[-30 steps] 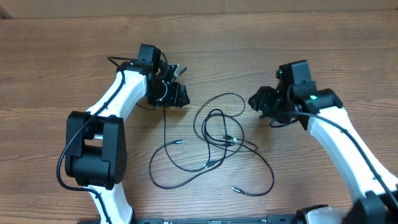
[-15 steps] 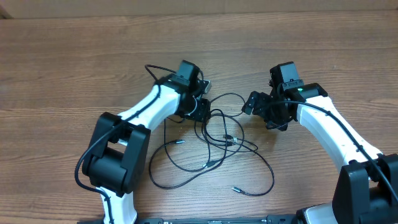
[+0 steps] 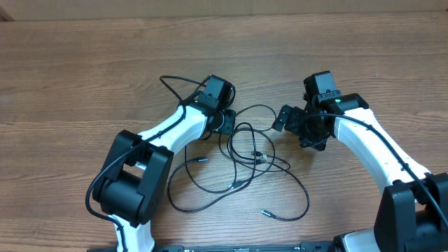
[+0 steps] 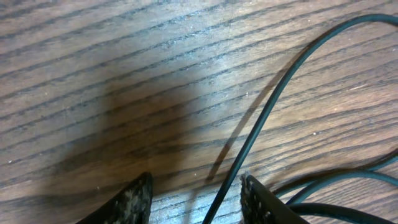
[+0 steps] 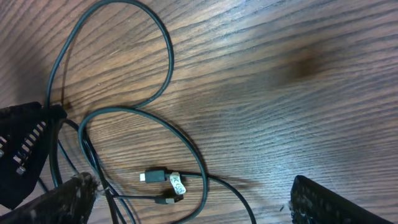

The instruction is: Untangle cables

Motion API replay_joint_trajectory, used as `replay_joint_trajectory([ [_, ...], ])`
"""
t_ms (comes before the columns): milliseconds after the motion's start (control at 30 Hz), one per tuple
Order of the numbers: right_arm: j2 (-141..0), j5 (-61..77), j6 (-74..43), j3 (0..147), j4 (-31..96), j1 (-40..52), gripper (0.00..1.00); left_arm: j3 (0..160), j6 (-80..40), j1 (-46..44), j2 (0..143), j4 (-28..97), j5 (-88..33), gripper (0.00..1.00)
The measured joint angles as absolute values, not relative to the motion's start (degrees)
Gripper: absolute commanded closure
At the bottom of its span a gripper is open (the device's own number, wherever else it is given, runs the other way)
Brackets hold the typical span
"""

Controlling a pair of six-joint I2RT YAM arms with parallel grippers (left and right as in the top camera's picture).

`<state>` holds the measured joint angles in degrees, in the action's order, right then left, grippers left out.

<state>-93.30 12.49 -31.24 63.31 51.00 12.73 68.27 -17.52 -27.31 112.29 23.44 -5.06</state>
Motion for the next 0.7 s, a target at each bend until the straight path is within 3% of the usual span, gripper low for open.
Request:
replay_joint_trajectory([
  [67, -93.30, 12.62, -31.24, 63.31, 51.29, 12.80, 0.00, 67.83, -17.80, -27.29, 112.14, 22.98, -4.60, 0.84],
  [267, -93.30, 13.17, -31.24, 63.31, 52.12, 14.41, 0.00, 67.79, -17.80, -27.11, 112.14, 23.99, -4.56, 0.96],
  [533, -93.30, 20.14, -24.91, 63.31, 52.05, 14.72, 0.00, 82.61, -16.32, -22.00, 110.48, 46.65, -5.34, 0.96],
  [700, -93.30, 25.85, -19.81, 63.31, 51.59, 16.10, 0.00, 94.61, -16.29, -19.07, 101.51, 51.90, -5.32, 0.96],
])
